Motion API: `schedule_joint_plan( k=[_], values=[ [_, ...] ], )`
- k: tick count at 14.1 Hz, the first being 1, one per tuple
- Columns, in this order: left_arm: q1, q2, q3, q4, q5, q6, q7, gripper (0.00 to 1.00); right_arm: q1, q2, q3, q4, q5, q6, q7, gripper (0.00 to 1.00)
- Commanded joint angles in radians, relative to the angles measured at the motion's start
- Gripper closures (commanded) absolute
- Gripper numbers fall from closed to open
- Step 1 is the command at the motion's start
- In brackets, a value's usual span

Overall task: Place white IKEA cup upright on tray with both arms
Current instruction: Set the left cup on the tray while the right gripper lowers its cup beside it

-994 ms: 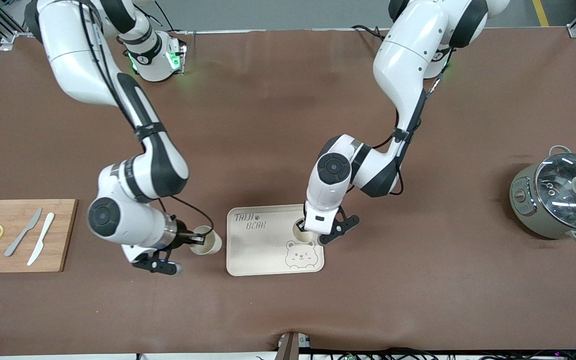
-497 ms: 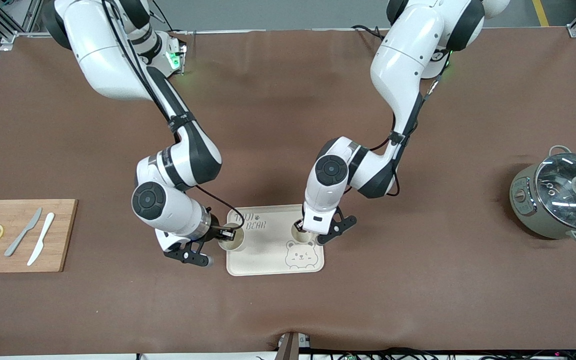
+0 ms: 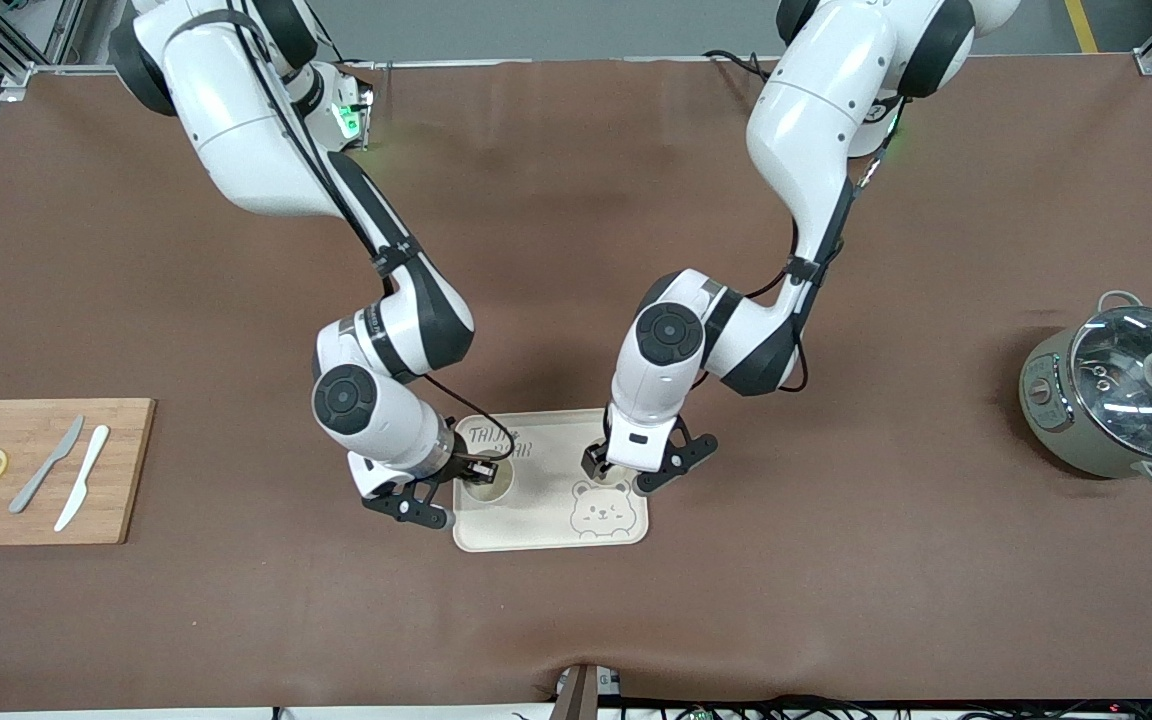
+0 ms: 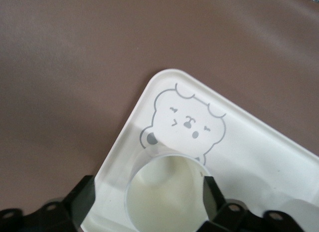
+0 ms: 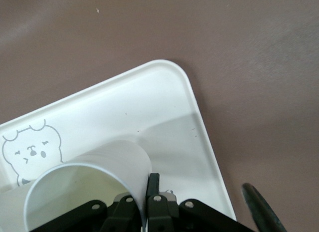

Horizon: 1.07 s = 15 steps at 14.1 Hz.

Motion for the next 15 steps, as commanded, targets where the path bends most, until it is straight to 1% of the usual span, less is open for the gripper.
schedule_joint_plan(
  k=[1,3,7,8,9,10,11,12,13,14,15],
  values=[
    [0.024,-0.071,0.008,-0.024,-0.006,-0.024,0.036,0.0,0.01,0.017,-0.008,0.004,-0.027,0.021,0.031,1.0],
    [0.05,-0.12,0.007,-0.034,-0.006,-0.101,0.099,0.0,0.016,0.029,-0.008,0.003,-0.027,0.041,0.031,1.0],
    [0.099,-0.202,0.007,-0.04,-0.006,-0.213,0.185,0.0,0.024,0.041,-0.008,0.001,-0.029,0.056,0.037,1.0],
    [0.113,-0.223,0.007,-0.044,-0.006,-0.253,0.223,0.0,0.022,0.041,-0.008,0.0,-0.029,0.056,0.037,0.93],
    [0.125,-0.249,0.007,-0.05,-0.006,-0.292,0.261,0.0,0.022,0.041,-0.008,-0.002,-0.029,0.056,0.037,0.88],
    [0.142,-0.274,0.007,-0.063,-0.006,-0.328,0.298,0.0,0.022,0.041,-0.008,-0.003,-0.029,0.056,0.037,0.8],
    [0.159,-0.301,0.007,-0.076,-0.006,-0.351,0.333,0.0,0.021,0.041,-0.008,-0.003,-0.029,0.056,0.037,0.67],
    [0.176,-0.328,0.007,-0.093,-0.006,-0.375,0.369,0.0,0.019,0.041,-0.008,-0.003,-0.029,0.056,0.037,0.37],
    [0.182,-0.349,0.01,-0.11,-0.003,-0.389,0.389,0.0,0.019,0.041,-0.008,-0.005,-0.029,0.058,0.037,0.11],
    [0.185,-0.371,0.01,-0.122,0.026,-0.406,0.395,0.0,0.021,0.041,-0.008,-0.005,-0.029,0.058,0.037,0.0],
    [0.197,-0.389,0.008,-0.129,0.065,-0.432,0.404,0.0,0.019,0.04,-0.008,-0.003,-0.029,0.058,0.036,0.0]
  ],
)
